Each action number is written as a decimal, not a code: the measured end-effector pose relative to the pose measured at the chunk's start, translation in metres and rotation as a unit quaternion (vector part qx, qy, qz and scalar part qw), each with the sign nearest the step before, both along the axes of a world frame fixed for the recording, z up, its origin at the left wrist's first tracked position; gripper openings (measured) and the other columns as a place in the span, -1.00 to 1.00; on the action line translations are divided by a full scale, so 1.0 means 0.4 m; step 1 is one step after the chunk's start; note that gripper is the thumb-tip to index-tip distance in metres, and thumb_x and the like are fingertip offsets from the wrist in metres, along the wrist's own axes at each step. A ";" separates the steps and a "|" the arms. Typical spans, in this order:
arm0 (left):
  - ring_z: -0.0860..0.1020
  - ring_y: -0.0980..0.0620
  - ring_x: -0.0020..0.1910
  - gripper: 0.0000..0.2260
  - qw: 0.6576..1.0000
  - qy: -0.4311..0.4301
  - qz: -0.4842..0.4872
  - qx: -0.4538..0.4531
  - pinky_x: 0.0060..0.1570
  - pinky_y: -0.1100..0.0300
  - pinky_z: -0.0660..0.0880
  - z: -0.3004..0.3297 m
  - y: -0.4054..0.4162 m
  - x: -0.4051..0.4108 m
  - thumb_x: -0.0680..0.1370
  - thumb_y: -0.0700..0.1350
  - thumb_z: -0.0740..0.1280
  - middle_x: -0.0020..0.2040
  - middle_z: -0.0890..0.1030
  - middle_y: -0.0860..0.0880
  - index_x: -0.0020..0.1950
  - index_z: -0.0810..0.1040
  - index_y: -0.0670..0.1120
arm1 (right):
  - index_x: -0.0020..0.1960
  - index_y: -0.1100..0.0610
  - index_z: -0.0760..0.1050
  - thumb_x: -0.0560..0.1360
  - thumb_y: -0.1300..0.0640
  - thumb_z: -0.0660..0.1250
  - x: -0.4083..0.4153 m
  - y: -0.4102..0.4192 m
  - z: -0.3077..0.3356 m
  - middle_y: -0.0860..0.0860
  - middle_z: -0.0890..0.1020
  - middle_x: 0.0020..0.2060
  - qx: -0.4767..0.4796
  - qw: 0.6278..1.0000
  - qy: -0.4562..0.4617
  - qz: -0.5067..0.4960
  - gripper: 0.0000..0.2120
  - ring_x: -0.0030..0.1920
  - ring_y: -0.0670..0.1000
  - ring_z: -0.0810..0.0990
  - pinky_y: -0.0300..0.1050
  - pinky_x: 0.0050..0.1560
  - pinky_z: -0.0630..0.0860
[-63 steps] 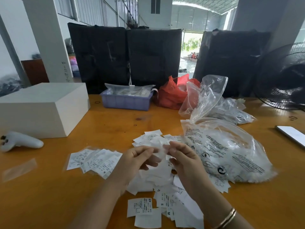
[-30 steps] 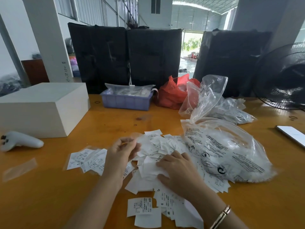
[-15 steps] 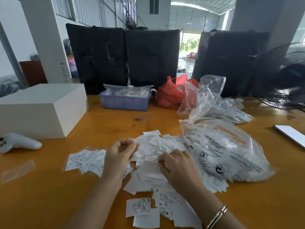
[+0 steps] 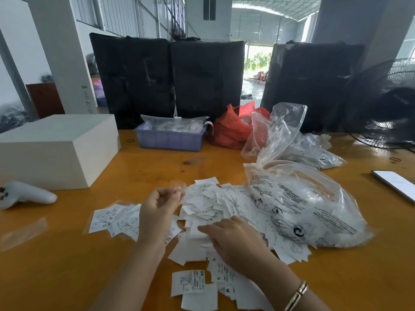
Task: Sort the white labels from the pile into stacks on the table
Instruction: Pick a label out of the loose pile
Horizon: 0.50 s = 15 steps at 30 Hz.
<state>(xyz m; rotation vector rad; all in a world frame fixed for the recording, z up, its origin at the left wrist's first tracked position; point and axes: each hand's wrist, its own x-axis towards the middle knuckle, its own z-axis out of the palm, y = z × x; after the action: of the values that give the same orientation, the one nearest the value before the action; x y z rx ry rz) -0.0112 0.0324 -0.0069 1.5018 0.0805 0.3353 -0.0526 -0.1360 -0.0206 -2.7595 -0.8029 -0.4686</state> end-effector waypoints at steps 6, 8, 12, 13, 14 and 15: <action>0.63 0.26 -0.15 -0.97 0.998 -0.029 0.005 0.049 -0.24 0.40 0.48 0.008 -0.004 -0.013 0.52 -0.05 0.38 -0.19 0.69 0.17 -0.08 0.60 0.09 | 0.29 -0.02 0.49 0.57 0.27 0.18 -0.002 0.010 -0.004 -0.09 0.59 0.10 0.052 0.999 0.012 -0.006 -0.64 0.12 -0.05 0.49 -0.18 0.15 0.44; 0.61 0.30 -0.18 -0.97 0.997 -0.036 0.001 0.067 -0.33 0.47 0.47 0.009 -0.007 -0.015 0.52 -0.04 0.38 -0.21 0.68 0.20 -0.08 0.61 0.09 | 0.20 -0.04 0.55 0.58 0.17 0.19 -0.002 0.005 -0.012 -0.11 0.56 0.03 0.062 0.997 0.042 0.000 -0.72 0.11 -0.07 0.44 -0.30 0.03 0.36; 0.62 0.30 -0.20 -0.94 0.995 -0.055 -0.012 0.085 -0.31 0.54 0.44 0.010 -0.012 -0.020 0.52 -0.04 0.38 -0.23 0.69 0.17 -0.09 0.65 0.03 | 0.09 -0.01 0.62 0.56 0.09 0.26 -0.006 0.000 -0.003 -0.14 0.56 -0.07 0.119 0.987 0.110 -0.011 -0.81 0.01 -0.16 0.45 -0.39 -0.02 0.34; 0.61 0.31 -0.20 -0.94 0.994 -0.060 -0.017 0.091 -0.30 0.54 0.44 0.012 -0.012 -0.021 0.52 -0.04 0.38 -0.23 0.69 0.17 -0.09 0.65 0.04 | 0.07 -0.01 0.63 0.55 0.10 0.28 -0.009 0.000 0.005 -0.17 0.58 -0.08 0.157 0.980 0.115 -0.024 -0.82 -0.02 -0.19 0.49 -0.37 0.01 0.40; 0.61 0.32 -0.20 -0.94 0.993 -0.065 -0.026 0.099 -0.30 0.54 0.44 0.014 -0.012 -0.022 0.53 -0.04 0.37 -0.23 0.69 0.18 -0.10 0.65 0.06 | 0.03 -0.05 0.63 0.55 0.11 0.30 -0.013 -0.001 0.016 -0.23 0.60 -0.11 0.206 0.971 0.113 -0.039 -0.85 -0.05 -0.24 0.53 -0.38 0.00 0.44; 0.61 0.32 -0.19 -0.93 0.991 -0.069 -0.036 0.110 -0.29 0.54 0.44 0.015 -0.012 -0.023 0.53 -0.04 0.36 -0.23 0.68 0.19 -0.10 0.64 0.08 | -0.03 -0.11 0.61 0.54 0.12 0.32 -0.017 -0.004 0.028 -0.29 0.61 -0.18 0.268 0.956 0.107 -0.054 -0.85 -0.09 -0.27 0.56 -0.40 -0.06 0.47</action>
<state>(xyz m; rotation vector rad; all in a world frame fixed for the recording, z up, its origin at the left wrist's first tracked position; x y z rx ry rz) -0.0205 0.0275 -0.0010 1.6898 -0.1240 0.3974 -0.0596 -0.1376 -0.0095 -2.2991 -0.3978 -0.3370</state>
